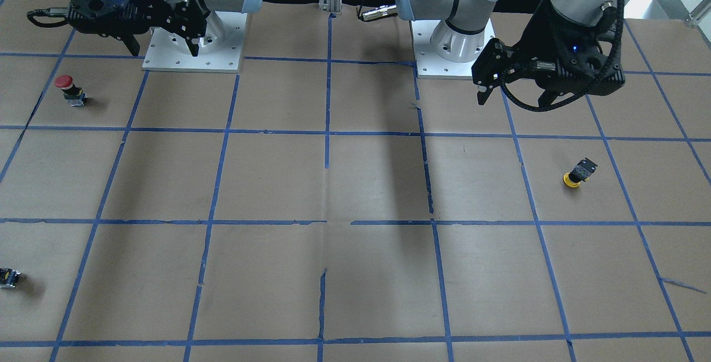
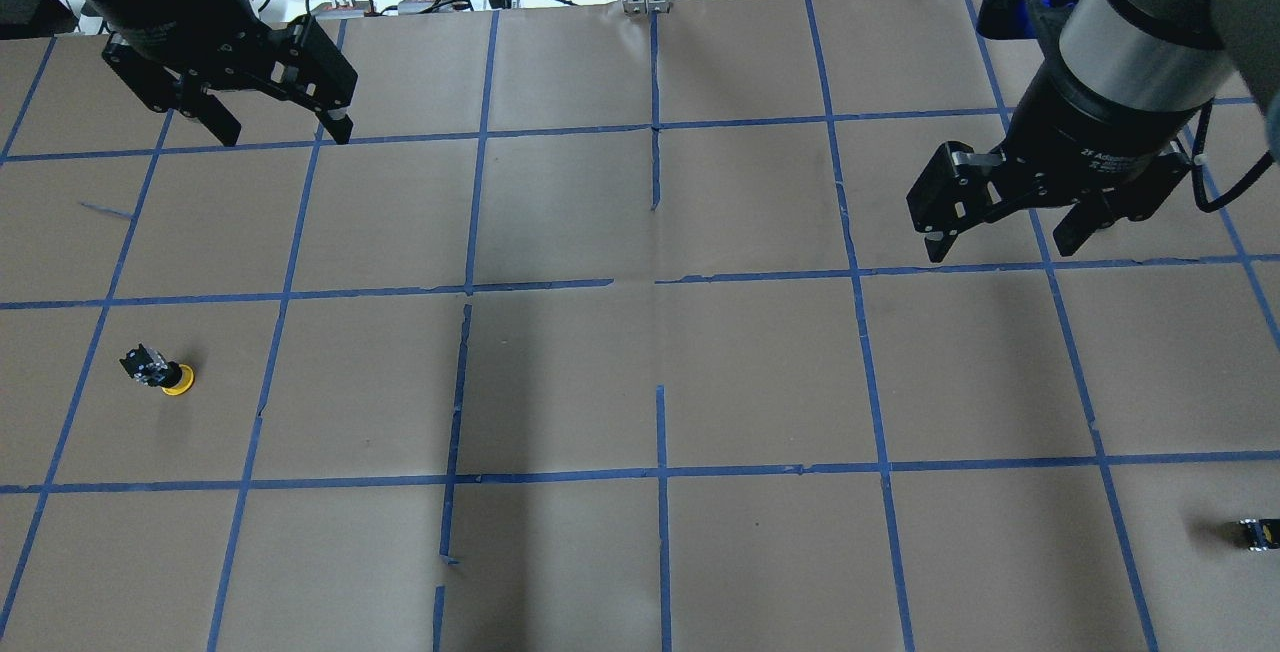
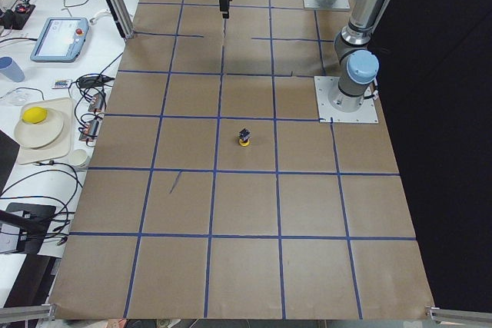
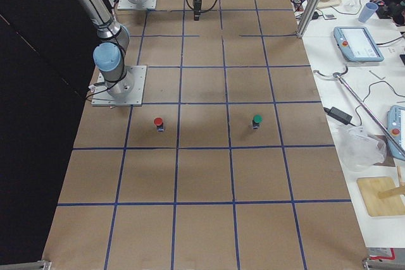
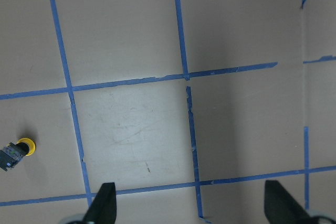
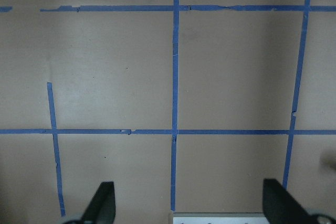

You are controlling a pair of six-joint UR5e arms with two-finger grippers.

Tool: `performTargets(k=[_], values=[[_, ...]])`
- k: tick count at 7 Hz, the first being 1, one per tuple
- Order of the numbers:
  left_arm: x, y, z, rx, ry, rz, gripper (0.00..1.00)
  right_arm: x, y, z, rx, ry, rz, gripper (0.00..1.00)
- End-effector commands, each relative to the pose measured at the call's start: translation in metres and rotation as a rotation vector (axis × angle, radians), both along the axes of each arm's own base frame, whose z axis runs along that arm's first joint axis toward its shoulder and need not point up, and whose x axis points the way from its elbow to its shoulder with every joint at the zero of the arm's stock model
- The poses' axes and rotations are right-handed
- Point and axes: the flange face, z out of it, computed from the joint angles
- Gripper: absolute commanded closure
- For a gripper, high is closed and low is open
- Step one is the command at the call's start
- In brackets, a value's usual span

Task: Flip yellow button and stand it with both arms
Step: 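Move the left gripper down toward the yellow button lying on its side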

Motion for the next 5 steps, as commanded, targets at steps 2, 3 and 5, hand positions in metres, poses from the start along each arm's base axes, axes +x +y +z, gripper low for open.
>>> performTargets(k=[2, 3, 5], values=[[-0.002, 0.016, -0.011, 0.034, -0.054, -0.059, 0.0, 0.0, 0.002, 0.001, -0.003, 0.008, -0.002, 0.0], [0.03, 0.016, -0.042, 0.077, -0.045, -0.107, 0.0, 0.0, 0.002, 0.001, -0.003, 0.0, -0.002, 0.0], [0.154, 0.022, -0.108, 0.109, -0.013, -0.02, 0.0, -0.001, 0.002, 0.002, -0.006, 0.009, -0.002, 0.0]])
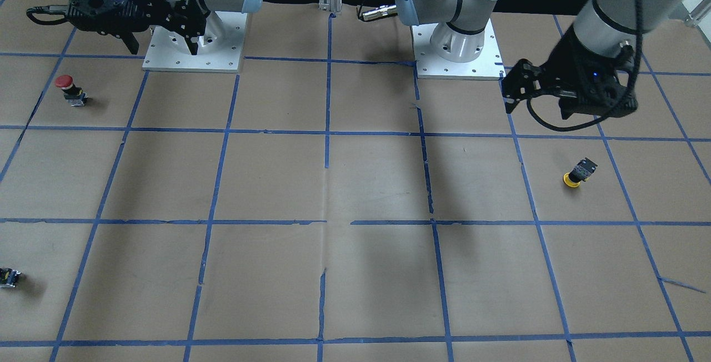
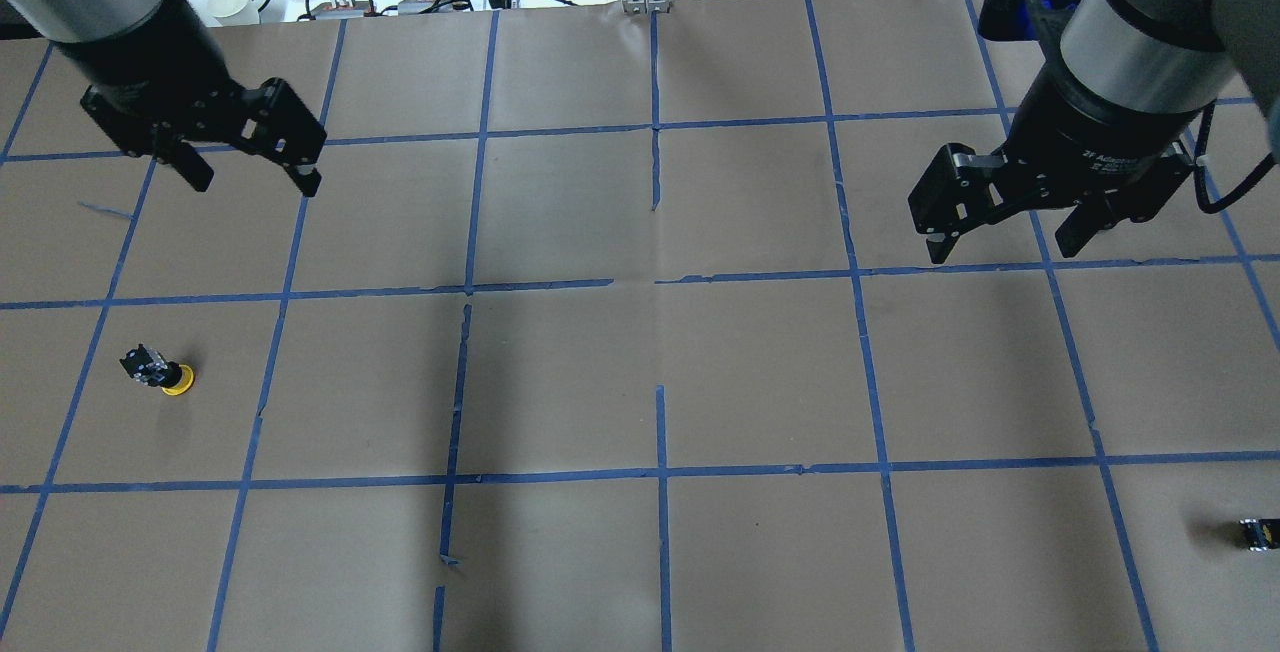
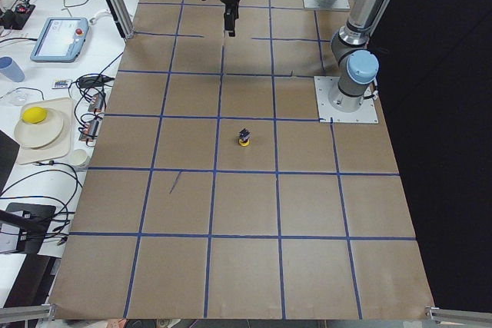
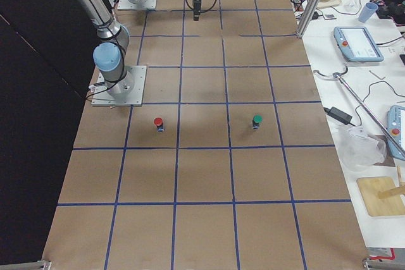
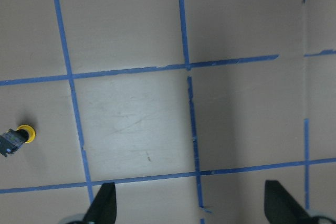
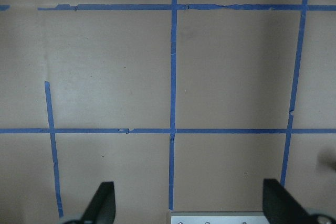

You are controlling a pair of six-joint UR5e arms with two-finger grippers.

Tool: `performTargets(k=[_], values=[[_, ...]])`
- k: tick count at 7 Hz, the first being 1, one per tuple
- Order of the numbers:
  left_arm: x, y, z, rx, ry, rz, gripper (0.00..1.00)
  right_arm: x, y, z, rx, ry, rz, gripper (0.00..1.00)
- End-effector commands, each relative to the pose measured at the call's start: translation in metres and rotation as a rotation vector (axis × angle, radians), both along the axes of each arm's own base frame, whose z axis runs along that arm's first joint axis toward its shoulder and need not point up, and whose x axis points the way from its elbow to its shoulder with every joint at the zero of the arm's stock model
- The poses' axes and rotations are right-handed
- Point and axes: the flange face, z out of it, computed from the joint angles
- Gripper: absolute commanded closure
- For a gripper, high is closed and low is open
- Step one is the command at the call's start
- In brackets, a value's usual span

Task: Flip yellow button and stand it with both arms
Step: 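Move the left gripper down toward the yellow button lying on its side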

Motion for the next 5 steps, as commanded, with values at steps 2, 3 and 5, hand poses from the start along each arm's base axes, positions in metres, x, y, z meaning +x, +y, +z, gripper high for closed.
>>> performTargets(k=[2, 3, 5], values=[[0.149, 0.034, -0.093, 0.0, -0.003, -0.139, 0.0, 0.0, -0.001, -0.001, -0.002, -0.005, -0.002, 0.0], [0.182, 0.042, -0.117, -0.04, -0.022, -0.235, 0.0, 0.0, -0.001, -0.001, -0.002, 0.002, 0.002, 0.0], [0.214, 0.055, -0.164, -0.071, -0.033, -0.429, 0.0, 0.0, -0.001, 0.0, -0.005, 0.0, 0.0, 0.0]])
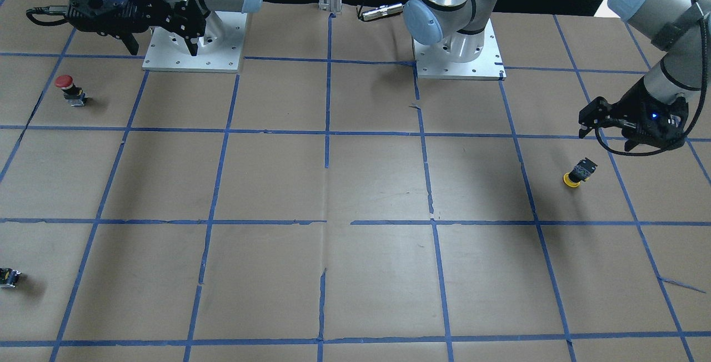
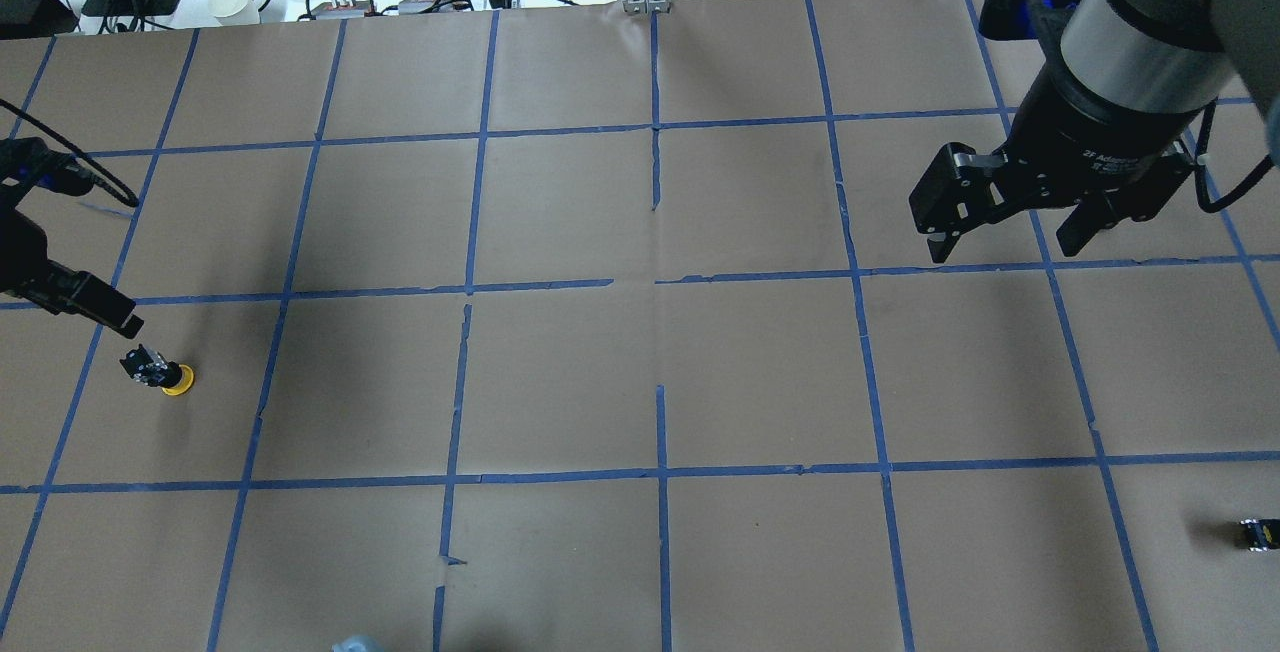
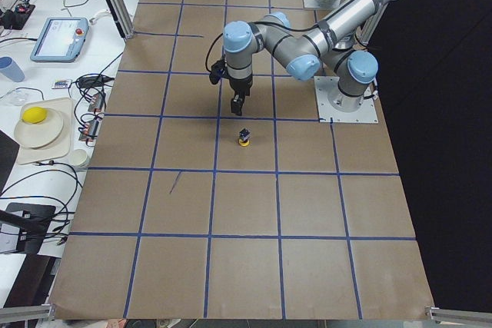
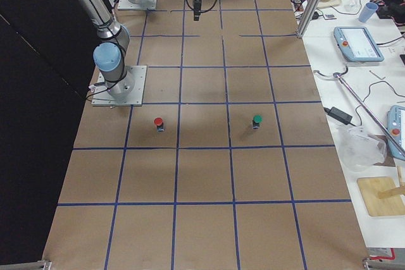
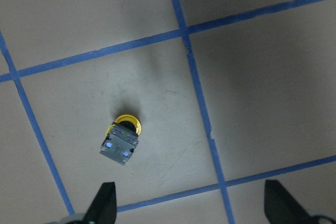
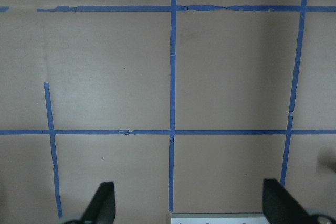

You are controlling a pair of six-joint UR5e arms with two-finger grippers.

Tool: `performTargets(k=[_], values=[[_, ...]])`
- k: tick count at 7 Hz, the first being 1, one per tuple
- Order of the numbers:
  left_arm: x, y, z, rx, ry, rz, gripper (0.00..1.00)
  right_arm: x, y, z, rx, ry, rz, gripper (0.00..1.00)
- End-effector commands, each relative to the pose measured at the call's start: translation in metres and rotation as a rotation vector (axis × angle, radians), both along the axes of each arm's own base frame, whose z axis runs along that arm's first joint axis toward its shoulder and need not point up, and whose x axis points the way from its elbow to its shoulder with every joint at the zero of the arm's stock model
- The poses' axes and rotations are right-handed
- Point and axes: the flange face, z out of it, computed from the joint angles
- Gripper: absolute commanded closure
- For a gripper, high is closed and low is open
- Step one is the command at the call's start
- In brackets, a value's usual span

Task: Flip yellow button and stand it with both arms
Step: 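Close the left gripper on the yellow button's body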

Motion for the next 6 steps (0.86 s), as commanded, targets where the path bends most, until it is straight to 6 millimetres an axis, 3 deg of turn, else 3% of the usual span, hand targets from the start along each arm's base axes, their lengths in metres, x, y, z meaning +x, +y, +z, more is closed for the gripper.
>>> performTargets(k=[1, 3, 6], values=[[0.026, -0.002, -0.055, -0.002, 0.004, -0.188, 0.0, 0.0, 0.0, 0.0, -0.003, 0.0, 0.001, 0.0], [0.023, -0.007, -0.075, -0.039, 0.076, -0.362, 0.01, 0.0, 0.0, 0.0, -0.003, 0.0, 0.003, 0.0], [0.021, 0.004, -0.094, -0.042, 0.056, -0.368, 0.02, 0.0, 0.0, 0.001, -0.006, -0.004, -0.002, 0.0]])
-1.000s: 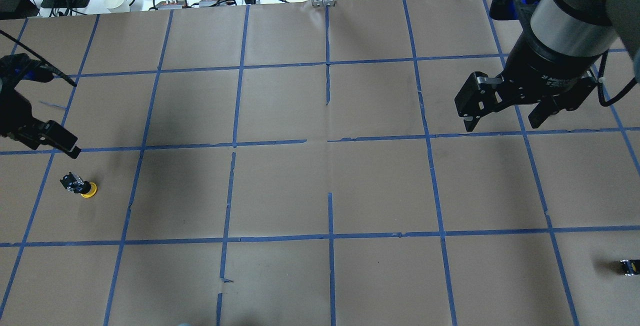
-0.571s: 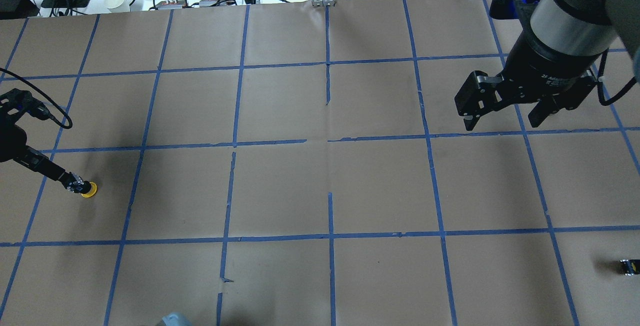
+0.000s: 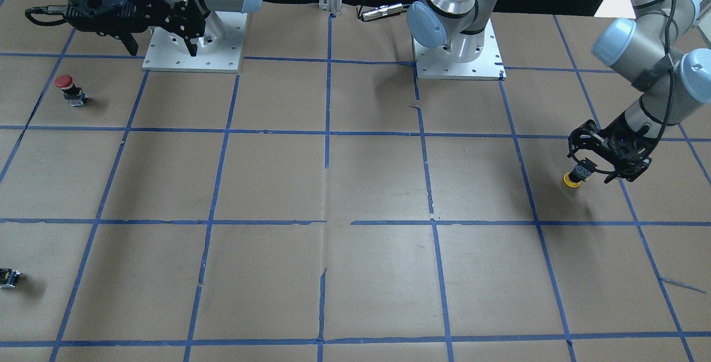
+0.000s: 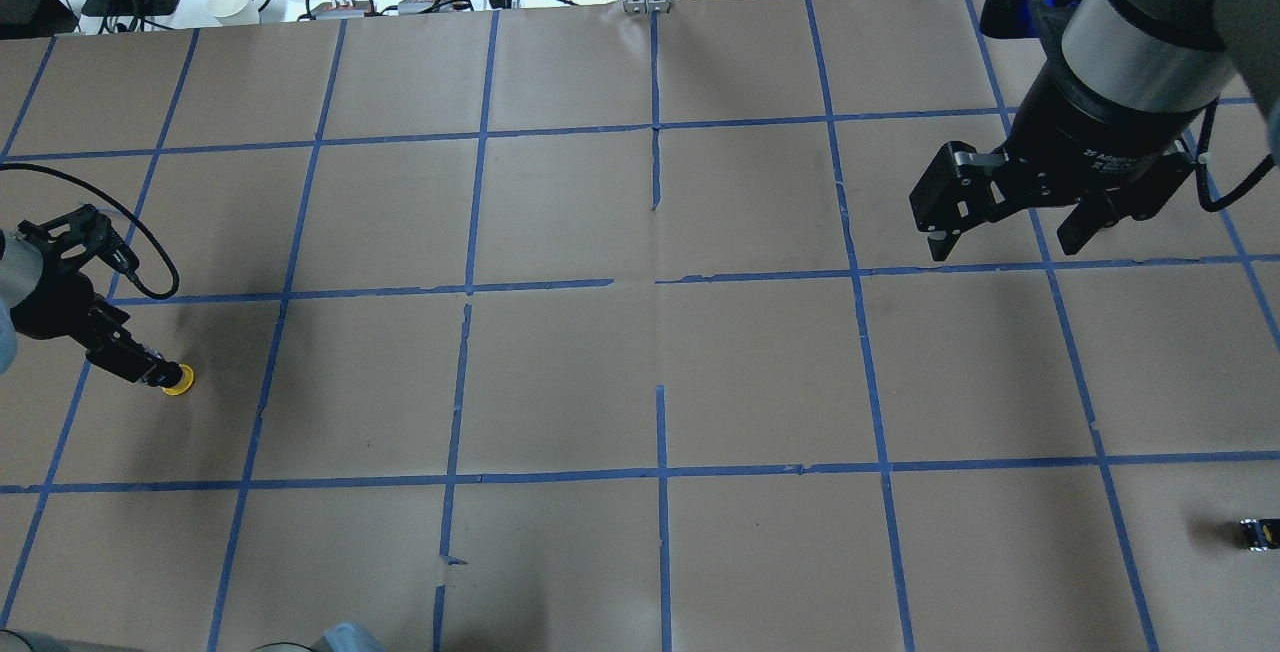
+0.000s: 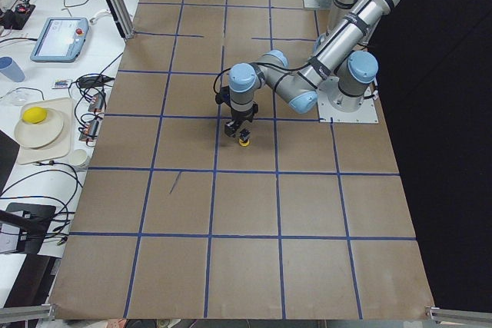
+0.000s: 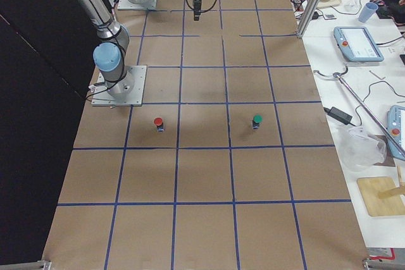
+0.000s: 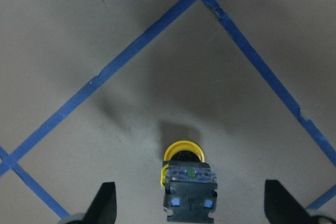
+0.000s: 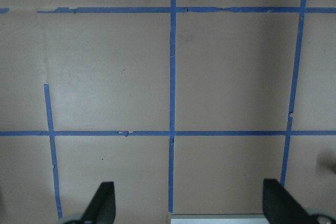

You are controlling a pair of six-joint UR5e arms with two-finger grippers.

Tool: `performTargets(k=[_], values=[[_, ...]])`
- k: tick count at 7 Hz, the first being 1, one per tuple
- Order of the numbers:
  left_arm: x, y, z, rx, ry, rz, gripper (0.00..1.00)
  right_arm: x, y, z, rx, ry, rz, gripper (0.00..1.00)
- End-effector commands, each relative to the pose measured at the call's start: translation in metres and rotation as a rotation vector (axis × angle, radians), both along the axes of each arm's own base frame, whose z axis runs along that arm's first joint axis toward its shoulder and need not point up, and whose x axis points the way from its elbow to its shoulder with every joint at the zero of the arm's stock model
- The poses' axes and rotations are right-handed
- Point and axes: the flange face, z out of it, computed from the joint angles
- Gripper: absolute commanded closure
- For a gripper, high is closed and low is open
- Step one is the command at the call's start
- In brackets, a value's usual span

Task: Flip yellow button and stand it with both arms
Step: 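Close the left gripper on the yellow button's body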

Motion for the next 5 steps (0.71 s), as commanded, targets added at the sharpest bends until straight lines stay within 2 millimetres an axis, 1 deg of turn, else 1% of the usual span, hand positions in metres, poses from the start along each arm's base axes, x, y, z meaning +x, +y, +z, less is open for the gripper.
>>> performTargets(k=[1, 3, 4, 5], values=[[0.0034, 0.0052, -0.0124, 0.007, -0.037, 0.004, 0.07, -0.0003, 0.0001, 0.0001, 0.0, 0.003, -0.001, 0.0], [0.0031, 0.0063, -0.0152, 0.016, -0.036, 0.003, 0.1, 0.0007, -0.0021, -0.0012, -0.002, -0.008, 0.007, 0.0], [0.0022, 0.0077, -0.017, 0.02, -0.034, 0.002, 0.17, 0.0011, -0.0028, -0.0017, -0.002, -0.012, 0.0, 0.0], [0.0033, 0.0086, -0.017, 0.03, -0.046, 0.001, 0.38, 0.001, -0.0032, -0.002, -0.005, -0.01, -0.004, 0.0]])
